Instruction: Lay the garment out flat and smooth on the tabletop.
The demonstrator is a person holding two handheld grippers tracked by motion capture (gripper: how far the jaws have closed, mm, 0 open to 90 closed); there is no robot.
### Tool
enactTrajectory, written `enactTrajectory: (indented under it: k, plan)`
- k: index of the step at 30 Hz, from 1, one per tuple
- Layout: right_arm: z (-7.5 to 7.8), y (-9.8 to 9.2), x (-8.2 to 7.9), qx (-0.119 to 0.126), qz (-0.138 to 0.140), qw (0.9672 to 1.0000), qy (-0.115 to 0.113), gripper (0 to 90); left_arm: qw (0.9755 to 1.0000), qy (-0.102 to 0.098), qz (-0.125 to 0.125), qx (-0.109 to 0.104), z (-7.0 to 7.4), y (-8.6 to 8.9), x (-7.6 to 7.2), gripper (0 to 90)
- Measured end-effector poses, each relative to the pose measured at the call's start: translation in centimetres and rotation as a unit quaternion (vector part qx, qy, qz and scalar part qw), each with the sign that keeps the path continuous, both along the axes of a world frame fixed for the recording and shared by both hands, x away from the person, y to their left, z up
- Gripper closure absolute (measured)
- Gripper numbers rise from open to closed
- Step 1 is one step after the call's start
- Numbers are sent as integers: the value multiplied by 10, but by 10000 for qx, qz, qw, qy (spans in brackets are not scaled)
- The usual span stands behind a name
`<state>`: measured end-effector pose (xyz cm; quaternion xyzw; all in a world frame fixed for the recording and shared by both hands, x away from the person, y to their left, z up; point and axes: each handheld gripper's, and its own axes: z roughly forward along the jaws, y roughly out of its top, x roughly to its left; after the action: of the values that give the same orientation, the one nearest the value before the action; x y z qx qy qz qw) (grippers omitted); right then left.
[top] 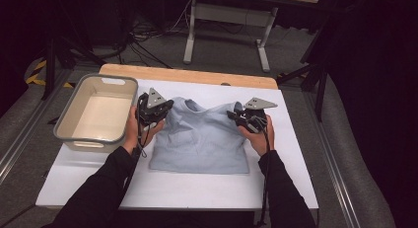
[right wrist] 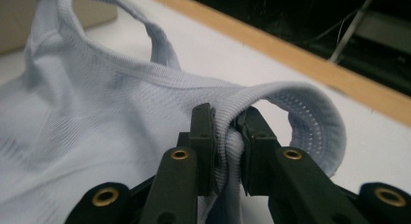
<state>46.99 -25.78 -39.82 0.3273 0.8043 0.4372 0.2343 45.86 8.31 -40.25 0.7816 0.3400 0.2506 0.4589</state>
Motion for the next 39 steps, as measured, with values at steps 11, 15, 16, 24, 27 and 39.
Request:
enactTrajectory:
  k: [11,15,16,24,27,39]
  plan:
    - [-41,-12,-9,-239,104,9975,661,747,9941,336,-807,648,-37,-24,-16,897]
    - [-41,-15,-8,-107,10,9977,666,658,9922,360,-998,658,-39,-24,-23,897]
    - [-41,-15,-7,-100,-28,9978,658,627,9916,416,-1074,597,-39,-23,-25,897]
    - [-29,-14,1,279,-210,9969,702,423,9842,401,-1545,765,-45,-30,-46,898]
    - [-20,-13,3,377,-242,9970,629,397,9824,334,-1617,872,-46,-32,-49,897]
    - [-10,11,23,98,-406,9955,847,436,9780,393,-1810,959,-52,-31,-54,898]
